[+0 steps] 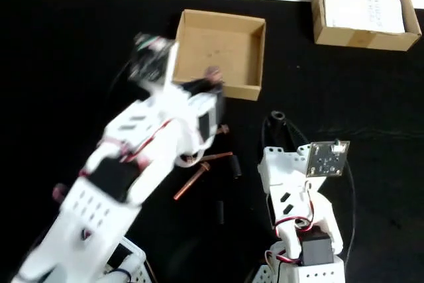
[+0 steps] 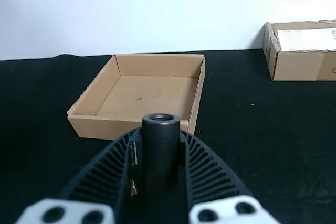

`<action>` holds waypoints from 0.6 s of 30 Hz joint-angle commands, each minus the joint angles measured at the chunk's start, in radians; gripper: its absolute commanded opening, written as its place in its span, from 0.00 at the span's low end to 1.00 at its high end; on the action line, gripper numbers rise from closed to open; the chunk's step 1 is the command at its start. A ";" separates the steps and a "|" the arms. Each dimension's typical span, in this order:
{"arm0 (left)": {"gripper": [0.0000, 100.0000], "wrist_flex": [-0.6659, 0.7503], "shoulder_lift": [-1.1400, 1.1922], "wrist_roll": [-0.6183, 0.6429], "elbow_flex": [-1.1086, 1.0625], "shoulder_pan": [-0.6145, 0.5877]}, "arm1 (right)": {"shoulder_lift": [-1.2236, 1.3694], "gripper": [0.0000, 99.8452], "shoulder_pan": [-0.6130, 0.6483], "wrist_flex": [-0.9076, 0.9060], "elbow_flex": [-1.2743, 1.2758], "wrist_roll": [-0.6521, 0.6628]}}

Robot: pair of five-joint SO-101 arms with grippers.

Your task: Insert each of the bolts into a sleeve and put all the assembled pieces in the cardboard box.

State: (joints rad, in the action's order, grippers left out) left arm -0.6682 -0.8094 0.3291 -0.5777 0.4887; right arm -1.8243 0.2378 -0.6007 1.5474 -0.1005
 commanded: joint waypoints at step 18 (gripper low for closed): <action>0.01 0.256 0.473 0.012 0.291 0.160 | -0.012 0.01 0.010 0.025 0.025 -0.003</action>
State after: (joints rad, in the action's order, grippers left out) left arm -0.4396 -0.3429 0.3383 -0.3429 0.6329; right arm -1.8243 0.2378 -0.5992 1.5827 -0.1005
